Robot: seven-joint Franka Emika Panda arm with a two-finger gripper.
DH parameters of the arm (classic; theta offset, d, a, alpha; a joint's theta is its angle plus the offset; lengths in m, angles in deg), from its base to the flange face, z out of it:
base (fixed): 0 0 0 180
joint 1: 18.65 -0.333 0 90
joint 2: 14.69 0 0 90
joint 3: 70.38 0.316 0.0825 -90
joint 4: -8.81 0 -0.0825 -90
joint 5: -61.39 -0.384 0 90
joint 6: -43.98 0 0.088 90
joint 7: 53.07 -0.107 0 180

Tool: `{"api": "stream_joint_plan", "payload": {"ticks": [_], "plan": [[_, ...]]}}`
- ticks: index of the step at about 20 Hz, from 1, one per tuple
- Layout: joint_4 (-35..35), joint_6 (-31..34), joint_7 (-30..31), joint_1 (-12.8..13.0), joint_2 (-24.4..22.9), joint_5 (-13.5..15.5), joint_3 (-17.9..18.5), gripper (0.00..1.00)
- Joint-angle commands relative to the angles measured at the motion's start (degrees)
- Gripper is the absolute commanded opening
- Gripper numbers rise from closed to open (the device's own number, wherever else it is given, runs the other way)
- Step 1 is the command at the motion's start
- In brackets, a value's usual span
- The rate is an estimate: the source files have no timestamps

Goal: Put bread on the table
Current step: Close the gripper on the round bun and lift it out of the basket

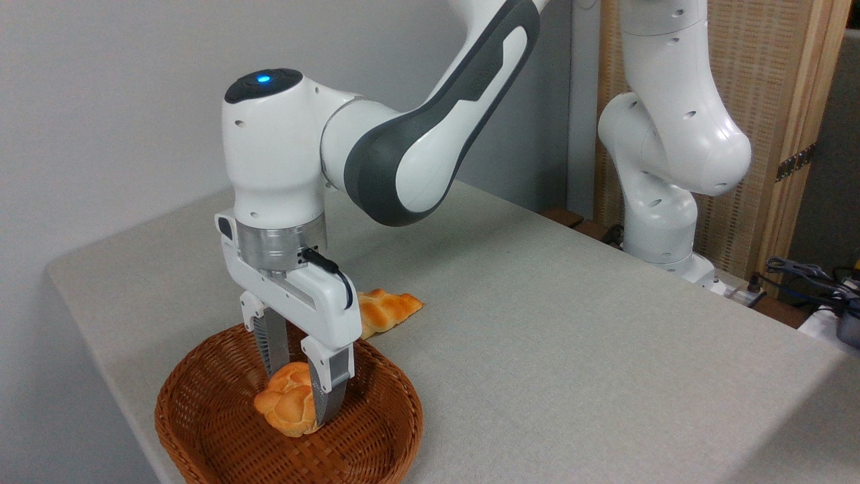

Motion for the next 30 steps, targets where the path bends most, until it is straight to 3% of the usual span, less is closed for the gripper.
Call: {"api": "stream_joint_plan", "payload": {"ticks": [1,3,4,14,19,24,30], "plan": [[-0.03,-0.98,-1.22,0.34,0.15,-0.77,0.72,0.84],[-0.03,-0.81,-5.08,0.25,0.07,-0.68,0.72,0.50],[-0.03,-0.81,-5.36,0.25,0.07,-0.59,0.72,0.43],[-0.11,-0.72,-5.10,0.25,-0.72,-0.51,0.72,0.45],[-0.11,0.24,-4.84,0.34,-6.16,-0.24,0.63,0.46],[0.41,10.95,-5.36,0.34,-11.09,-0.15,0.72,0.48],[6.73,15.62,-5.54,0.34,-17.94,-0.15,1.78,0.55]]}}
